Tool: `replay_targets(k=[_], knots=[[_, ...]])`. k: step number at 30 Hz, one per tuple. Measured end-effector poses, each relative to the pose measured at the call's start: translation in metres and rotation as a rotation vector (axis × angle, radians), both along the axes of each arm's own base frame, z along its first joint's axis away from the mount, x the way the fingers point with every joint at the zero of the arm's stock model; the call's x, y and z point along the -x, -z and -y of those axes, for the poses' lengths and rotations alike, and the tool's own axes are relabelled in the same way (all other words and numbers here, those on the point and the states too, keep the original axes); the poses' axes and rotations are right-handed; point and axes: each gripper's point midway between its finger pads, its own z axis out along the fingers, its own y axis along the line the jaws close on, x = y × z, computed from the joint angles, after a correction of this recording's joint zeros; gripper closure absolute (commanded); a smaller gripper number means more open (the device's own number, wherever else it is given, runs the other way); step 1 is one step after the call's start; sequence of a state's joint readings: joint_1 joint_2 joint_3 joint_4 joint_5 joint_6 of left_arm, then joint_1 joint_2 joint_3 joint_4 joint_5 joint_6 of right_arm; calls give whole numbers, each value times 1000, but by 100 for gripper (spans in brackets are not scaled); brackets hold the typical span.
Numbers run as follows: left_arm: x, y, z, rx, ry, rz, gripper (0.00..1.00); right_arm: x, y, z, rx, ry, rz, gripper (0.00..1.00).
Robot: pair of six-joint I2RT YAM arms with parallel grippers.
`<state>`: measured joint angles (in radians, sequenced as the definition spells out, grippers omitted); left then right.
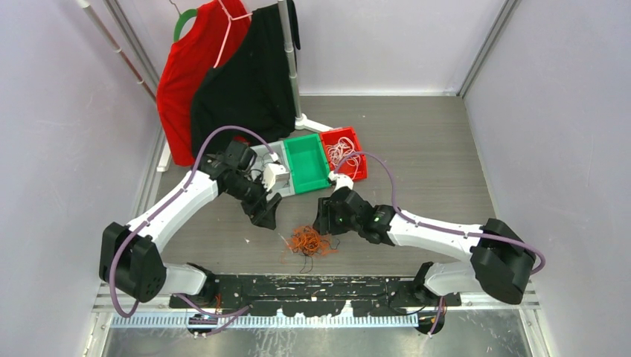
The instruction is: Untangle the cables
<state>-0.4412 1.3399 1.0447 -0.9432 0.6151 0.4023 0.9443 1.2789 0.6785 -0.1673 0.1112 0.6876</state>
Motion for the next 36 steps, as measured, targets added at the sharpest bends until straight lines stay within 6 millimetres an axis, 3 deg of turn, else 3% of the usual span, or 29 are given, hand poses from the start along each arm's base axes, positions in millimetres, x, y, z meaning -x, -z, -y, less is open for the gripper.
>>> replay_targets(k=[4,8,13,18,24,30,32,36], knots=[[4,1,6,9,20,-14,30,10,-3,-10,-65,-41,-3,49],[12,9,17,1,66,-46,30,24,9,-8,-96,-66,-37,51],[21,27,37,-20,126,-98,30,33,22,-8,-118,-76,-72,69],[26,50,49,-47,153,-167,33,31,20,-14,-145,-73,-71,86],[21,55,69,-6,158,-211,52,30,10,-12,-176,-62,-44,99],[17,54,83,33,161,-216,95,29,-3,-7,-206,-48,-6,99],[17,53,83,35,167,-209,100,29,-6,-3,-205,-39,3,99],[17,54,79,20,189,-185,100,27,-17,7,-211,-10,37,99]])
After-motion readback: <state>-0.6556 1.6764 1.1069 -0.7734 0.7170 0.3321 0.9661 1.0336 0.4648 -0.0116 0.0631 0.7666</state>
